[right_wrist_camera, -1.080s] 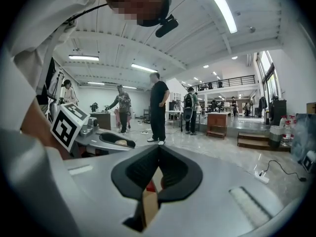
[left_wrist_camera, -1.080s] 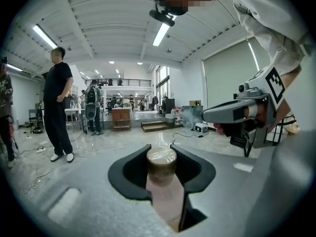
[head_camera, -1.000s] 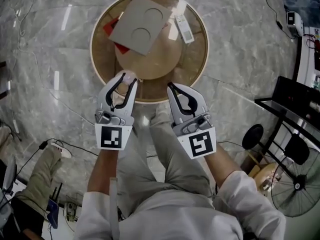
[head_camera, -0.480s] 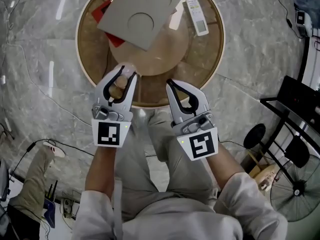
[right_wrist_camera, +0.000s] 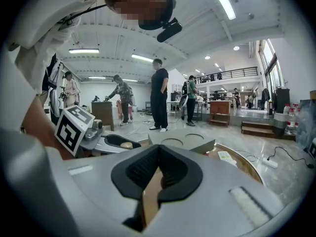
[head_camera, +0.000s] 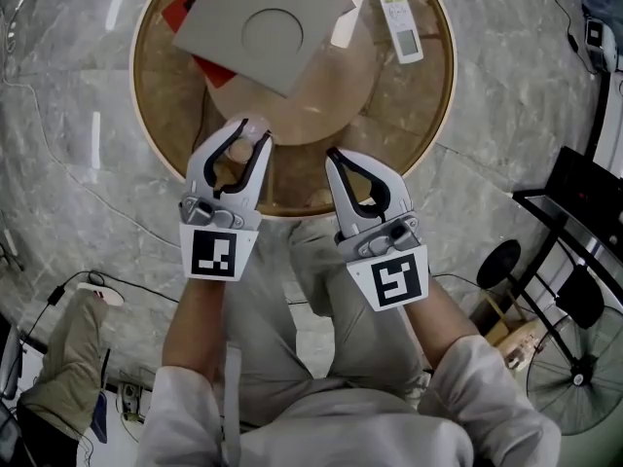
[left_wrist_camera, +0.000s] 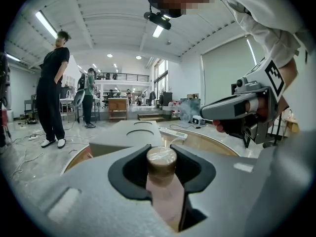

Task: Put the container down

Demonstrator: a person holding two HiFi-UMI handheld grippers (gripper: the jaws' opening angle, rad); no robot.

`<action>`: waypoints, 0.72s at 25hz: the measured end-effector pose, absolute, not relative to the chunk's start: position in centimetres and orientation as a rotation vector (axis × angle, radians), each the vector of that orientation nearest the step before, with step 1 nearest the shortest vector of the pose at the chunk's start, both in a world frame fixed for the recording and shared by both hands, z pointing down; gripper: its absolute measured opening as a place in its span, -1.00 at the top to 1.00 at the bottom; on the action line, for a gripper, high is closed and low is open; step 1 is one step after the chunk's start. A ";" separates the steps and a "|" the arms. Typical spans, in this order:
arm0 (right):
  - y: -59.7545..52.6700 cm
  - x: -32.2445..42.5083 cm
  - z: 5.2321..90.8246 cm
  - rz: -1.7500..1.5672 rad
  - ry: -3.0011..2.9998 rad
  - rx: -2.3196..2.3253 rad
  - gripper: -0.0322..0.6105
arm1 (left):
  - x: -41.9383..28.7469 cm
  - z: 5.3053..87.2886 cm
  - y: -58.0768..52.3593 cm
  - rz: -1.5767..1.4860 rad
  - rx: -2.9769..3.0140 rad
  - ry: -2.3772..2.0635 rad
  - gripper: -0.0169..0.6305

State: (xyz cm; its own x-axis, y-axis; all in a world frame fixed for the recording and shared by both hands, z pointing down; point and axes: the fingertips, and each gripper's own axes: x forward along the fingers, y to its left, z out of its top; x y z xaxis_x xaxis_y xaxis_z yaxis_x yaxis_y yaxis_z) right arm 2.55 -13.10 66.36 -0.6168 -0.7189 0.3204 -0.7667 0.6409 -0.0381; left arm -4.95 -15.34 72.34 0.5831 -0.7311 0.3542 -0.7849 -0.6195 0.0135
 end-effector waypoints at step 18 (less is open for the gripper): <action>-13.0 2.9 69.6 0.251 -2.584 1.178 0.89 | -4.4 75.0 -14.7 0.419 2.645 -1.289 0.56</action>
